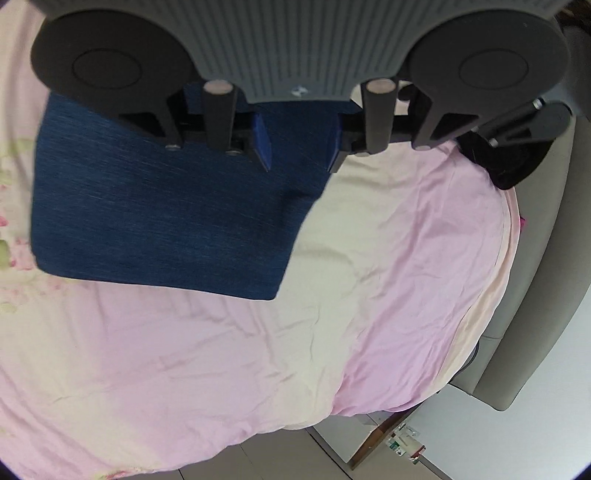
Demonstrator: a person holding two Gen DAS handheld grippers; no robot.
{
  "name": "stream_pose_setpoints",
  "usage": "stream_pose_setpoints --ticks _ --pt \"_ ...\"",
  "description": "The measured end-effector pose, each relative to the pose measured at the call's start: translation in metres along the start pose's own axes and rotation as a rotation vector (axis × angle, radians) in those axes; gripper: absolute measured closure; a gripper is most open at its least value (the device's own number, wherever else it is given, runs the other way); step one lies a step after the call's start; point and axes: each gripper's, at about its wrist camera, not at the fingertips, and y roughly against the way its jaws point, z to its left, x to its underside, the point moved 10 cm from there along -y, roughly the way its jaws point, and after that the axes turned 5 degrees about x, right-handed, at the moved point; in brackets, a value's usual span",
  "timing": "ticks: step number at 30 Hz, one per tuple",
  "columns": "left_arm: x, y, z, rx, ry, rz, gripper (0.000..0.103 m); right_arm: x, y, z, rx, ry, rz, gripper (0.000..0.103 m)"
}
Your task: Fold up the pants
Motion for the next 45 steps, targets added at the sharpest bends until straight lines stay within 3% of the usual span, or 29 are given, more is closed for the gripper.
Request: stream_pose_setpoints --ticks 5,10,12,15,19,22,26,30,33,35,40,45 --pt "-0.009 -0.021 -0.013 -0.027 0.042 0.006 0.068 0.04 0.043 -0.063 0.14 0.038 -0.052 0.072" --pt "0.007 -0.06 -0.01 -0.086 0.023 0.107 0.095 0.089 0.06 -0.099 0.225 0.094 -0.064 0.079" --pt "0.02 -0.077 0.0 -0.121 0.023 0.159 0.099 0.108 0.054 -0.1 0.218 0.13 -0.05 0.085" --pt "0.039 -0.095 0.008 -0.127 0.049 0.196 0.1 0.13 0.038 -0.097 0.251 0.209 -0.041 0.086" --pt "0.053 -0.115 0.013 -0.12 0.075 0.227 0.1 0.141 0.006 -0.104 0.281 0.25 -0.022 0.089" --pt "0.06 -0.13 0.012 -0.15 0.036 0.242 0.1 0.145 -0.014 -0.113 0.291 0.261 0.0 0.093" --pt "0.06 -0.129 0.009 -0.181 0.011 0.258 0.101 0.142 -0.025 -0.116 0.292 0.269 0.024 0.094" --pt "0.047 -0.099 0.011 -0.184 -0.022 0.233 0.096 0.134 -0.01 -0.112 0.264 0.245 0.05 0.092" --pt "0.021 -0.072 0.018 -0.176 -0.008 0.145 0.09 0.112 0.019 -0.107 0.211 0.237 -0.017 0.089" --pt "-0.003 -0.064 0.025 -0.149 0.04 0.081 0.09 0.088 0.033 -0.11 0.227 0.23 -0.083 0.088" --pt "-0.047 -0.092 0.033 -0.129 0.082 0.021 0.09 0.015 0.031 -0.136 0.29 0.168 -0.2 0.09" --pt "-0.052 -0.138 0.039 -0.133 0.134 0.054 0.09 -0.028 0.002 -0.163 0.308 0.099 -0.205 0.09"
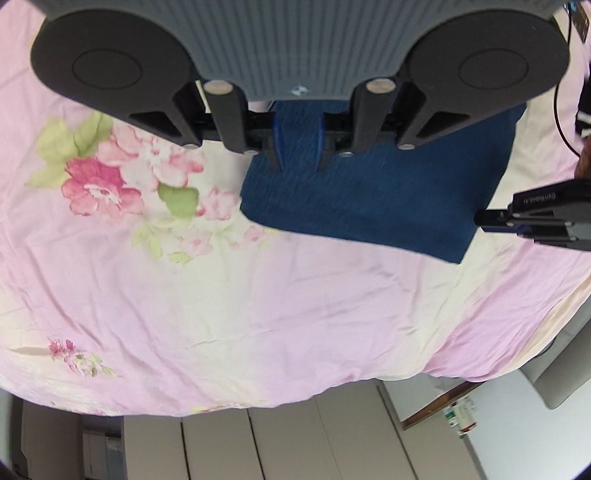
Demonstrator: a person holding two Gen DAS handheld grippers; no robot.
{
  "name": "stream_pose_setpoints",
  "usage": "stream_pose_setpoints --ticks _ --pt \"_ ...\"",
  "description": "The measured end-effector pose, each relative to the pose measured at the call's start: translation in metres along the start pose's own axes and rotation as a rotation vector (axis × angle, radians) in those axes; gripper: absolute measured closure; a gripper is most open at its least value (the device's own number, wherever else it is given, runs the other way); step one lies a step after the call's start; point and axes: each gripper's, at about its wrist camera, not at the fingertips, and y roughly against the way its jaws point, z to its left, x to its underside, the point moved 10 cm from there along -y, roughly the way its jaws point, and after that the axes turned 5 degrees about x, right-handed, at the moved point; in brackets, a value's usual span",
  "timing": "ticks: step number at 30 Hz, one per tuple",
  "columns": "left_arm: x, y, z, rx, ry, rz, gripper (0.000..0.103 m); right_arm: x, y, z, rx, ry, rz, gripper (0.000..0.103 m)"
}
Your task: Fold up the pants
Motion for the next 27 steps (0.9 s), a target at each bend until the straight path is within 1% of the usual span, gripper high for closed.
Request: stream_pose_setpoints --ticks 2,4,8,9,11,12,13,15,18,20,22,24,27 --pt "0.007 -0.013 0.004 0.001 -0.011 0.024 0.09 0.002 -0.02 -0.004 0.005 -0.003 0.038 0.09" --pt "0.012 -0.018 0.006 0.005 -0.008 0.028 0.09 0.007 -0.035 -0.005 0.008 -0.002 0.064 0.089" --pt "0.01 -0.006 0.011 0.028 0.002 0.013 0.09 0.009 -0.049 -0.006 0.003 -0.009 0.081 0.089" --pt "0.01 0.001 0.012 0.039 -0.001 0.005 0.088 0.008 -0.047 -0.007 -0.003 -0.011 0.076 0.087" --pt "0.012 0.014 0.02 0.066 0.012 0.002 0.067 0.009 -0.034 -0.009 -0.025 -0.035 0.068 0.068" --pt "0.014 0.02 0.025 0.082 0.033 0.009 0.046 0.01 -0.024 -0.012 -0.039 -0.062 0.061 0.052" --pt "0.017 0.026 0.029 0.117 0.062 0.02 0.032 0.015 -0.013 -0.014 -0.056 -0.085 0.052 0.048" --pt "0.025 0.035 0.038 0.191 0.121 0.039 0.03 0.024 0.0 -0.016 -0.092 -0.115 0.056 0.047" --pt "0.038 0.029 0.054 0.26 0.245 0.087 0.029 0.047 0.009 -0.011 -0.157 -0.186 0.089 0.047" --pt "0.051 0.019 0.065 0.303 0.349 0.125 0.031 0.061 0.011 -0.011 -0.201 -0.243 0.11 0.047" --pt "0.063 0.007 0.069 0.386 0.447 0.151 0.035 0.075 0.009 -0.012 -0.229 -0.309 0.137 0.047" --pt "0.072 -0.005 0.068 0.442 0.512 0.154 0.034 0.085 0.003 -0.014 -0.259 -0.375 0.168 0.047" --pt "0.074 -0.016 0.07 0.511 0.569 0.137 0.029 0.092 -0.004 -0.017 -0.281 -0.41 0.185 0.047"
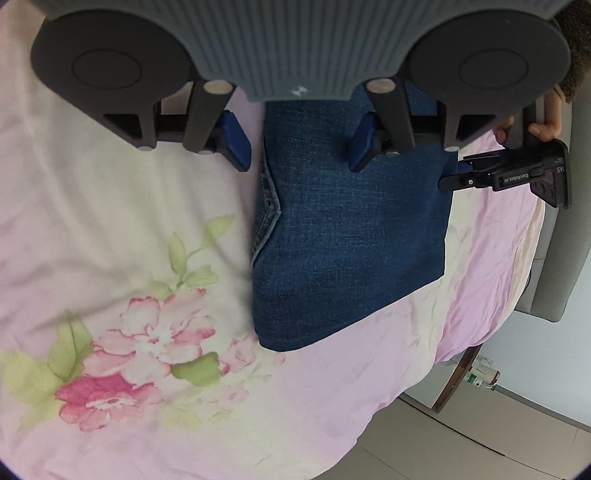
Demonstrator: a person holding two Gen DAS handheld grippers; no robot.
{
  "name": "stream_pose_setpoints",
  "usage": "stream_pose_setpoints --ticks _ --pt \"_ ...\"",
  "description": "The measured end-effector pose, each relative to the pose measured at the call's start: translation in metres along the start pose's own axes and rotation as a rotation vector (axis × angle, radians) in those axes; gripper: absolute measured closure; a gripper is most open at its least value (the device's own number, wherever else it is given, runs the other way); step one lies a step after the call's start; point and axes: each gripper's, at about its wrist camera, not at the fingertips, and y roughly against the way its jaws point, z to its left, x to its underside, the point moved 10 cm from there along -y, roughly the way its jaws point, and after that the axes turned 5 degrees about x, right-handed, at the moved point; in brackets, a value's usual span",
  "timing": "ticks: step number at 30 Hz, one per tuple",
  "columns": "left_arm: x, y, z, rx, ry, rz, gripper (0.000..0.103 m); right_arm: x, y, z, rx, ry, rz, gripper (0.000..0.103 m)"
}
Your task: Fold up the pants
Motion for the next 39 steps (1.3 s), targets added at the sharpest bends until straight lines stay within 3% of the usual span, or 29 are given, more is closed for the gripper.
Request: stream_pose_setpoints --ticks 8,11,14,17,19,22,31,39 --pt "-0.009 -0.027 0.002 0.119 0.003 -0.013 0.025 -0.009 -0.035 -0.005 -0.112 -0.1 0.024 0.053" --pt "-0.01 -0.035 -0.007 0.132 -0.012 -0.041 0.033 -0.013 -0.044 -0.004 -0.143 -0.118 0.026 0.055" --pt "-0.012 -0.04 -0.015 0.087 -0.022 -0.066 0.034 -0.016 -0.051 -0.004 -0.155 -0.148 0.026 0.061" --pt "-0.01 -0.033 -0.024 0.048 -0.043 -0.08 0.047 -0.02 -0.049 0.0 -0.135 -0.143 0.034 0.069" --pt "-0.009 -0.024 -0.029 0.033 -0.046 -0.095 0.065 -0.022 -0.041 0.007 -0.126 -0.125 0.037 0.076" --pt "-0.004 -0.01 -0.035 0.005 -0.045 -0.124 0.074 -0.031 -0.031 0.025 -0.127 -0.087 0.032 0.082" --pt "0.008 0.07 -0.041 -0.01 -0.041 -0.252 0.081 -0.048 0.016 0.11 -0.196 0.099 0.01 0.088" --pt "0.017 0.162 0.001 -0.115 0.024 -0.341 0.081 -0.031 -0.006 0.202 -0.323 0.173 0.087 0.088"
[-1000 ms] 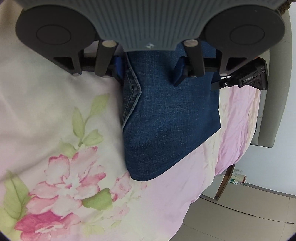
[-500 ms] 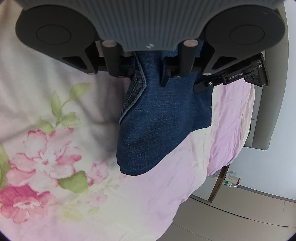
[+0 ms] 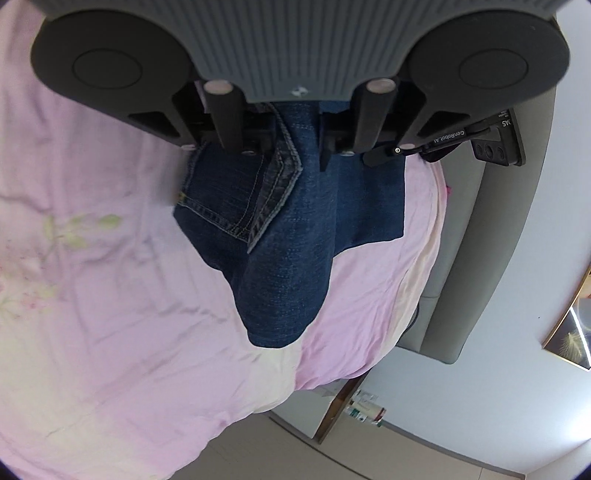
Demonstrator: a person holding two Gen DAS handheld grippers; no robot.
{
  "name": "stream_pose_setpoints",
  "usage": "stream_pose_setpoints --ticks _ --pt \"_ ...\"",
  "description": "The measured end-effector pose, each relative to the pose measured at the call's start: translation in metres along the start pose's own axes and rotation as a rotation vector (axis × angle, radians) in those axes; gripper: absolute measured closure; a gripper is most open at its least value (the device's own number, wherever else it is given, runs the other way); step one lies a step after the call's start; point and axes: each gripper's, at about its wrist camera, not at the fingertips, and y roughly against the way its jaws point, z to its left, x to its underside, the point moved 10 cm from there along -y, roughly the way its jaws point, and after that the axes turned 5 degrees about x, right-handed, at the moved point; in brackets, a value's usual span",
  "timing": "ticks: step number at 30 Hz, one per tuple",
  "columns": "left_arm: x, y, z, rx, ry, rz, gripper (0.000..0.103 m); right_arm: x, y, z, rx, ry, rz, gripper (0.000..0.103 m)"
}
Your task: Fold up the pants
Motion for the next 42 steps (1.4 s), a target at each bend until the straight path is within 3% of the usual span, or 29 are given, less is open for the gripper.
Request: stream_pose_setpoints --ticks 5,10,14,21,25,31,38,42 --pt "0.004 -0.004 0.03 -0.037 0.058 0.013 0.081 0.009 -0.043 0.012 -0.043 -0.012 0.067 0.089" --pt "0.008 -0.035 0.039 0.012 0.095 0.029 0.081 0.002 -0.064 -0.013 0.0 -0.031 0.097 0.089" --pt "0.007 -0.061 0.025 0.054 0.086 0.062 0.081 -0.001 -0.057 -0.04 0.037 -0.062 0.108 0.089" --pt "0.01 -0.071 -0.001 0.106 0.053 0.093 0.082 -0.005 -0.021 -0.063 0.046 -0.146 0.074 0.089" --pt "0.007 -0.053 -0.002 0.147 0.101 0.045 0.082 -0.015 0.0 -0.029 0.063 -0.07 0.054 0.089" --pt "-0.011 0.025 0.006 0.176 0.153 -0.103 0.082 -0.027 0.022 0.068 0.065 0.103 0.035 0.089" --pt "-0.04 0.142 0.038 0.062 0.157 -0.238 0.082 -0.016 -0.006 0.164 -0.069 0.162 0.074 0.089" --pt "-0.044 0.15 0.054 -0.003 0.17 -0.236 0.082 -0.009 -0.037 0.182 -0.156 0.132 0.121 0.089"
